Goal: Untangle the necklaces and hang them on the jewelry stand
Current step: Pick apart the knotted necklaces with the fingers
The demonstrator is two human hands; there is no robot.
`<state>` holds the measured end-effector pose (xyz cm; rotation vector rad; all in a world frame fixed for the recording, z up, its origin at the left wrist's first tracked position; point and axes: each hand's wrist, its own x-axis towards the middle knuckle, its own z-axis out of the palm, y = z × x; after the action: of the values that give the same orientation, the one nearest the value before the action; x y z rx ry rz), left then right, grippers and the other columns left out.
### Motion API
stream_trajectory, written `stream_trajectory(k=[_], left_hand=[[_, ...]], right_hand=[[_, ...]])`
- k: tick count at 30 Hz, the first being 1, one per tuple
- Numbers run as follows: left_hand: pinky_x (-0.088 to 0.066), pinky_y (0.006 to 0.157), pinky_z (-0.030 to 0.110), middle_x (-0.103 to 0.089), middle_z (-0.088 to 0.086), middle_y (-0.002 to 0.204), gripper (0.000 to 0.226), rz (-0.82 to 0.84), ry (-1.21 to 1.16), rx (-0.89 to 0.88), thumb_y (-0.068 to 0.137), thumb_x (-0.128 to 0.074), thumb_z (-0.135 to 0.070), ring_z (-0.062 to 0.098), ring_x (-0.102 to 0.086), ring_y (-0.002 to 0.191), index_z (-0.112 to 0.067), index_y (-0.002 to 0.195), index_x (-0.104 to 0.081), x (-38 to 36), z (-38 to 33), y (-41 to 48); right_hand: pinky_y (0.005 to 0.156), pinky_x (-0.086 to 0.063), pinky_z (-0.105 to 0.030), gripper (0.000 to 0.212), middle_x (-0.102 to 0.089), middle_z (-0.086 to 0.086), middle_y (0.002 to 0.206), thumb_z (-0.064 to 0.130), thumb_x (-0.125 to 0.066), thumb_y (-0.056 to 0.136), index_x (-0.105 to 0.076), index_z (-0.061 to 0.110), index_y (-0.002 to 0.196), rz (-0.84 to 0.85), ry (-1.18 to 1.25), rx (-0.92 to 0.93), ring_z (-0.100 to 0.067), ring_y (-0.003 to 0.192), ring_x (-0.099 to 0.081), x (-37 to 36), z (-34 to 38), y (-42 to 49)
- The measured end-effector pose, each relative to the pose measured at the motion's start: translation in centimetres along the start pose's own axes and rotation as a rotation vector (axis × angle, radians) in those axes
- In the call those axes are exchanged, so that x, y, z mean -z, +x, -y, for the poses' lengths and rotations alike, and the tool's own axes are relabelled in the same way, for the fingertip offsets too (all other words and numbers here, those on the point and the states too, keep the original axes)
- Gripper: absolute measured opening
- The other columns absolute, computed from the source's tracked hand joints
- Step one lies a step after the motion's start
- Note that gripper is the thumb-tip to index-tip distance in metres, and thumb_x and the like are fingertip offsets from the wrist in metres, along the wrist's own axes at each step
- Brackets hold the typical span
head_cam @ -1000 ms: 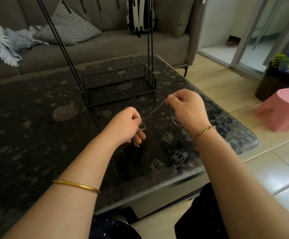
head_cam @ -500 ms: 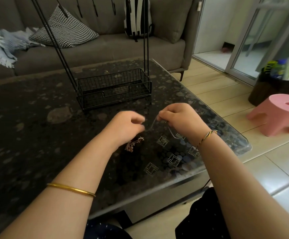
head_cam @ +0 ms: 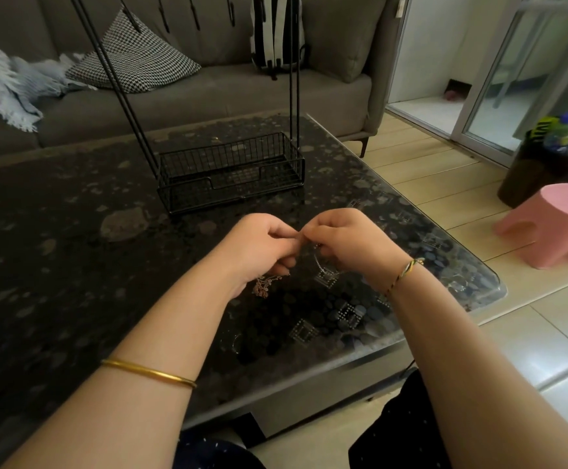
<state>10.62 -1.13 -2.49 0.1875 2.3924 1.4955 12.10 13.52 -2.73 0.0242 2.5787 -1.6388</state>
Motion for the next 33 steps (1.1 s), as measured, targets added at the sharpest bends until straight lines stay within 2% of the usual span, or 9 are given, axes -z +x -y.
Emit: stream_trajectory(k=[4,7,8,10,13,15,19,26,33], left_hand=[[-0.052,0.066,0.022,-0.065,0.0,0.083,0.021,-0.171,0.13,0.014,0.093,-0.055,-0.01,0.01,-0.06,0.076,-0.022,0.08,-0.065,0.2,0.0,0.1],[-0.053,0.088,0.038,-0.064,-0.004,0.094,0.022,-0.261,0.141,-0.008,0.095,-0.051,-0.012,0.014,-0.06,0.096,-0.023,0.082,-0.064,0.3,-0.1,0.3],[-0.052,0.091,0.041,-0.064,-0.003,0.097,0.022,-0.278,0.12,-0.009,0.095,-0.049,-0.012,0.016,-0.06,0.099,-0.022,0.083,-0.064,0.4,-0.3,0.3],[-0.055,0.085,0.036,-0.066,0.001,0.097,0.021,-0.296,0.024,-0.01,0.096,-0.046,-0.01,0.017,-0.063,0.097,-0.017,0.086,-0.063,0.6,-0.5,0.4],[-0.048,0.058,0.023,-0.067,0.001,0.089,0.022,-0.287,-0.075,-0.025,0.097,-0.041,-0.006,0.011,-0.062,0.078,-0.015,0.091,-0.06,0.7,-1.0,0.4],[-0.039,0.052,0.021,-0.064,-0.002,0.081,0.022,-0.249,-0.074,-0.023,0.096,-0.042,-0.006,0.009,-0.055,0.067,-0.017,0.091,-0.061,0.8,-1.1,0.3],[-0.036,0.042,0.018,-0.061,-0.001,0.074,0.022,-0.128,-0.05,-0.05,0.095,-0.046,-0.005,0.003,-0.052,0.053,-0.018,0.095,-0.064,0.7,-1.5,-0.1],[-0.04,0.042,0.016,-0.063,-0.004,0.069,0.018,-0.058,-0.031,-0.091,0.095,-0.055,-0.008,-0.001,-0.054,0.049,-0.021,0.094,-0.068,0.9,-1.2,-0.6],[-0.039,0.042,0.016,-0.063,-0.004,0.068,0.017,-0.063,-0.019,-0.11,0.093,-0.058,-0.008,0.0,-0.053,0.049,-0.023,0.092,-0.066,0.4,-1.2,-0.5]], right_hand=[[0.037,-0.024,-0.018,0.018,-0.04,0.007,0.044,0.014,-0.047,0.096,-0.06,0.012,0.084,-0.025,0.178,-0.068,-0.007,0.036,-0.031,0.0,-0.1,0.3],[0.042,-0.024,-0.021,0.019,-0.041,0.004,0.042,0.012,-0.043,0.097,-0.057,0.009,0.085,-0.006,0.324,-0.091,-0.012,0.042,-0.031,0.0,0.1,0.3],[0.044,-0.025,-0.022,0.02,-0.042,0.003,0.042,0.013,-0.042,0.097,-0.057,0.009,0.084,0.002,0.359,-0.095,-0.013,0.043,-0.032,0.0,0.2,0.3],[0.044,-0.029,-0.023,0.02,-0.045,0.001,0.044,0.013,-0.042,0.096,-0.056,0.009,0.082,0.018,0.423,-0.105,-0.015,0.045,-0.035,-0.1,0.4,0.4],[0.045,-0.033,-0.026,0.014,-0.048,-0.004,0.05,0.011,-0.042,0.094,-0.052,0.01,0.084,0.04,0.49,-0.12,-0.016,0.046,-0.04,-0.2,0.7,0.6],[0.047,-0.034,-0.026,0.013,-0.049,-0.004,0.052,0.01,-0.041,0.093,-0.049,0.012,0.084,0.042,0.505,-0.119,-0.016,0.046,-0.041,-0.3,0.8,0.7],[0.046,-0.035,-0.027,0.012,-0.05,-0.004,0.051,0.011,-0.041,0.095,-0.05,0.01,0.087,0.048,0.495,-0.091,-0.015,0.046,-0.042,-0.5,0.7,0.9],[0.045,-0.034,-0.026,0.015,-0.05,-0.001,0.047,0.013,-0.041,0.098,-0.05,0.008,0.087,0.04,0.464,-0.038,-0.013,0.042,-0.043,-0.7,0.6,0.8],[0.042,-0.033,-0.024,0.017,-0.05,-0.001,0.048,0.012,-0.04,0.099,-0.049,0.011,0.084,0.027,0.427,0.001,-0.011,0.04,-0.042,-0.7,0.7,0.4]])
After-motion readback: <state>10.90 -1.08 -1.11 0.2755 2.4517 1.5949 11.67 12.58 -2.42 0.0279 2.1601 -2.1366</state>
